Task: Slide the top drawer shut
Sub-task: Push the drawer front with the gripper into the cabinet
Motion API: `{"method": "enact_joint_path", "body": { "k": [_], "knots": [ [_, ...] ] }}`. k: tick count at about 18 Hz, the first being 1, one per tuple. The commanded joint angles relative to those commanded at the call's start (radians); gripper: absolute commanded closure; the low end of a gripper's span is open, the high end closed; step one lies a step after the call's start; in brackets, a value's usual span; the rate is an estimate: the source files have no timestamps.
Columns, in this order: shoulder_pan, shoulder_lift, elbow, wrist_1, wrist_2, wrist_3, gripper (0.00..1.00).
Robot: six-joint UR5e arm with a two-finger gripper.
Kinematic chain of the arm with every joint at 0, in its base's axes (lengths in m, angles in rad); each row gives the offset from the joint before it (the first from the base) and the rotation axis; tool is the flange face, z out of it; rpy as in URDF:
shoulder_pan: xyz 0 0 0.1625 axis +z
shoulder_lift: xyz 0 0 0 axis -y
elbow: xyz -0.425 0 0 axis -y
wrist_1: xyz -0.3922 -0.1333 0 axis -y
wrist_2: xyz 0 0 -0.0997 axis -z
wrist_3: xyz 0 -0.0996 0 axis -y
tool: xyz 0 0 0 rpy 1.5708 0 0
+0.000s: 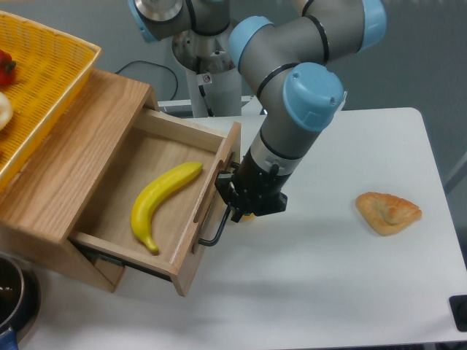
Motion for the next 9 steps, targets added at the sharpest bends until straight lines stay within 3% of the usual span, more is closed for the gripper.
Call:
{"method": "enact_joint_path", "body": {
  "k": [9],
  "knots": [
    [-0.046, 0.023, -0.028, 0.0, -0.002, -0.023, 0.93]
  ]
}}
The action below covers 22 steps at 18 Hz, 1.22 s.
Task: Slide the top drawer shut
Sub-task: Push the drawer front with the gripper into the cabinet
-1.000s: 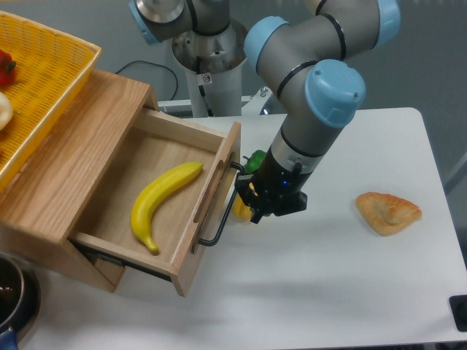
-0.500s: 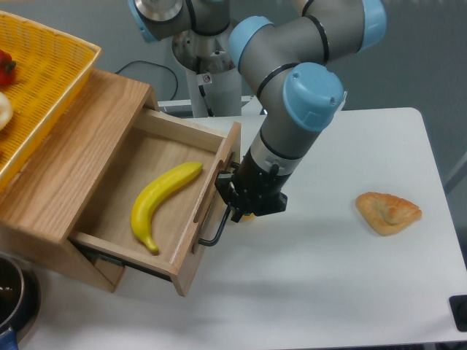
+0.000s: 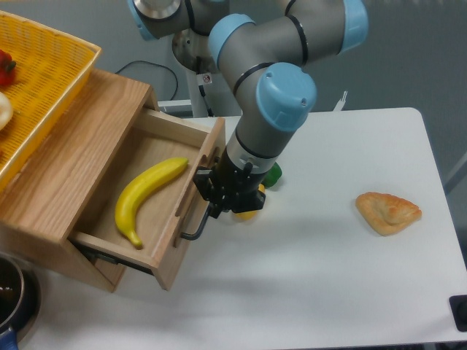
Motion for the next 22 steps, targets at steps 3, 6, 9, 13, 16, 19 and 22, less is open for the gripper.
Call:
{"method": "enact_joint_path", "body": {
  "k": [3, 6, 9, 13, 16, 19, 22],
  "knots": [
    [-0.021, 0.005, -0.005, 0.003, -0.002, -0.025, 0.93],
    [-0.049, 0.005, -0.006, 0.005, -0.002, -0.049, 0.93],
    [-0.077, 0.005, -0.006, 0.009, -0.002, -0.087, 0.92],
    [-0.101, 0.005, -0.006, 0.011, -0.003, -0.107, 0.92],
    [-0.117, 0.008, -0.006, 0.011, -0.015, -0.123, 0.92],
    [-0.127, 0.009, -0.006, 0.025, -0.017, -0.14, 0.92],
    [-0.144, 0.009, -0.006, 0.026, -0.017, -0.147, 0.92]
  ]
}}
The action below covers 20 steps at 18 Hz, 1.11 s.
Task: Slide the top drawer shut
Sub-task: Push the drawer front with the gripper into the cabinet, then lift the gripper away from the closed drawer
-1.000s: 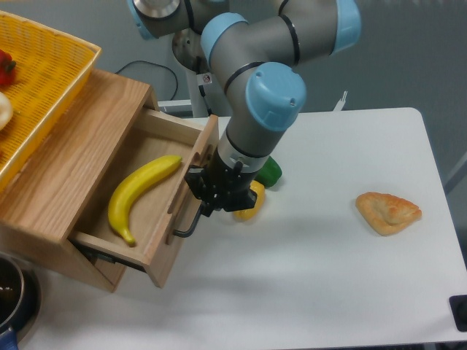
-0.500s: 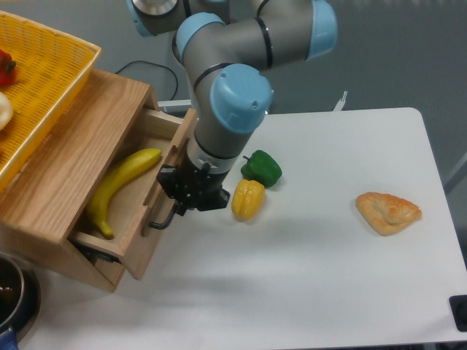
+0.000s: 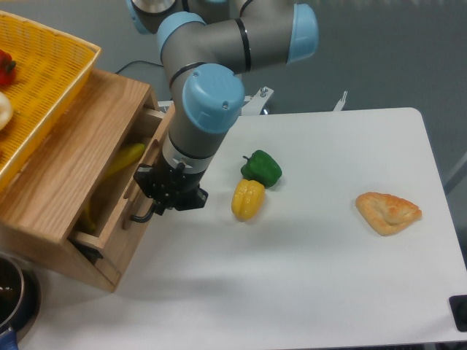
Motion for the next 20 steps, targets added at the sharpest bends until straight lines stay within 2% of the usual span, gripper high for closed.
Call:
{"method": "enact_joint_path", "body": {
  "k": [5, 20],
  "knots": [
    [-0.026, -0.006, 0.0, 0.026, -0.003, -0.032, 0.92],
    [-0.069, -0.006, -0.008, 0.035, -0.003, -0.067, 0.91]
  ]
}}
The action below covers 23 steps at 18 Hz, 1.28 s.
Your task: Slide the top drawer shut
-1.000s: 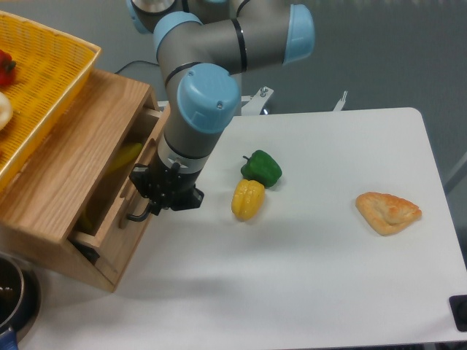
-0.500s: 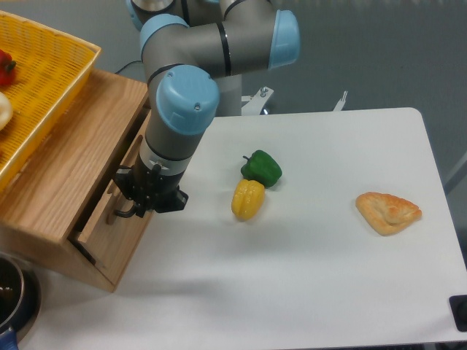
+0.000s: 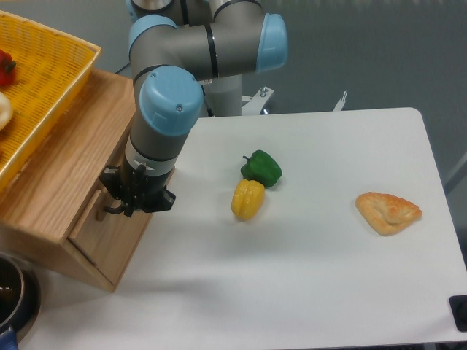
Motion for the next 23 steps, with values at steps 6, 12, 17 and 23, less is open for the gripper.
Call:
{"method": "enact_joint_path", "body": {
  "k": [6, 12, 17, 23],
  "knots": [
    [0.001, 0.002, 0.003, 0.003, 0.0, 0.001, 0.88],
    [0.083, 0.002, 0.006, 0.095, 0.008, 0.011, 0.76],
    [0.182, 0.003, 0.012, 0.138, 0.104, 0.133, 0.53],
    [0.232, -0.064, 0.017, 0.215, 0.334, 0.352, 0.01]
  ]
}}
